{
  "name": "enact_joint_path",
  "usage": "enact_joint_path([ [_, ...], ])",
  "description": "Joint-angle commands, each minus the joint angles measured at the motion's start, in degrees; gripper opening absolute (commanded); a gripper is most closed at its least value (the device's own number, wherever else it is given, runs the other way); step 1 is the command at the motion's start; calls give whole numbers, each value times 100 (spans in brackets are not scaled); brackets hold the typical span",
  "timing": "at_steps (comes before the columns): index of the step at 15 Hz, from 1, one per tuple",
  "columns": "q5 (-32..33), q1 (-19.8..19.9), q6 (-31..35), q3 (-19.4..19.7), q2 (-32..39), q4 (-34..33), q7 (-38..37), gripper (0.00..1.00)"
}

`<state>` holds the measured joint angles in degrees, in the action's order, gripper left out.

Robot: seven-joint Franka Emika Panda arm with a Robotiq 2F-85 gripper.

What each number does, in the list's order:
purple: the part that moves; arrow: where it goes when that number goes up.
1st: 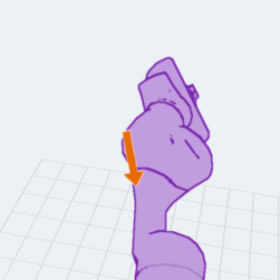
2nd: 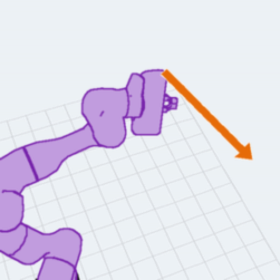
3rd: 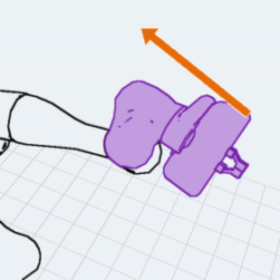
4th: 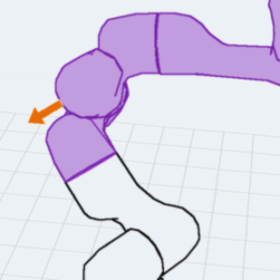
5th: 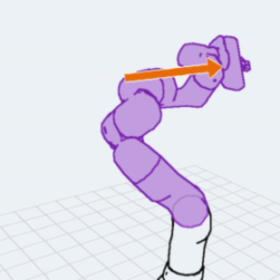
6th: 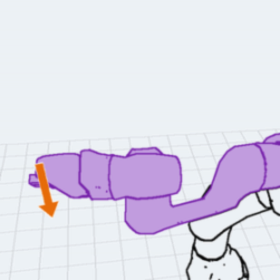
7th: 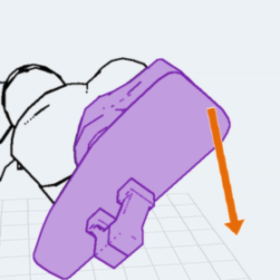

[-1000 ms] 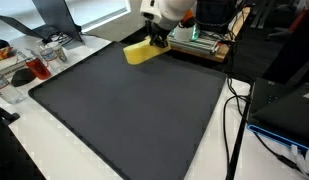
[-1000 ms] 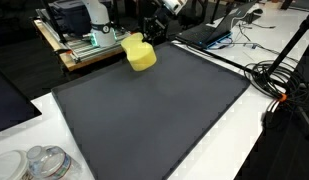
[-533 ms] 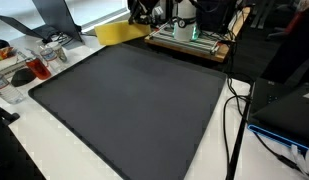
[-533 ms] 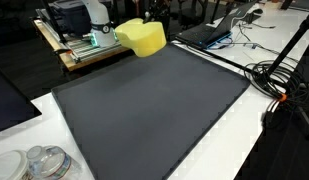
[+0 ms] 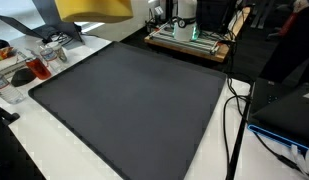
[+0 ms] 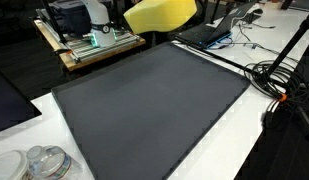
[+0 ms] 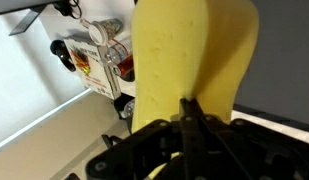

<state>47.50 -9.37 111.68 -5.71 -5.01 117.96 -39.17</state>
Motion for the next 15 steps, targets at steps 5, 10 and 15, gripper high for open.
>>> enact_joint_path([
  [5, -620, 536, 2710, 313, -451, 478, 678, 0],
  [10, -1316, 854, 4332, 502, -605, 1189, 1234, 0],
  [15, -1572, 838, 5345, 725, -826, 1880, 1465, 0],
])
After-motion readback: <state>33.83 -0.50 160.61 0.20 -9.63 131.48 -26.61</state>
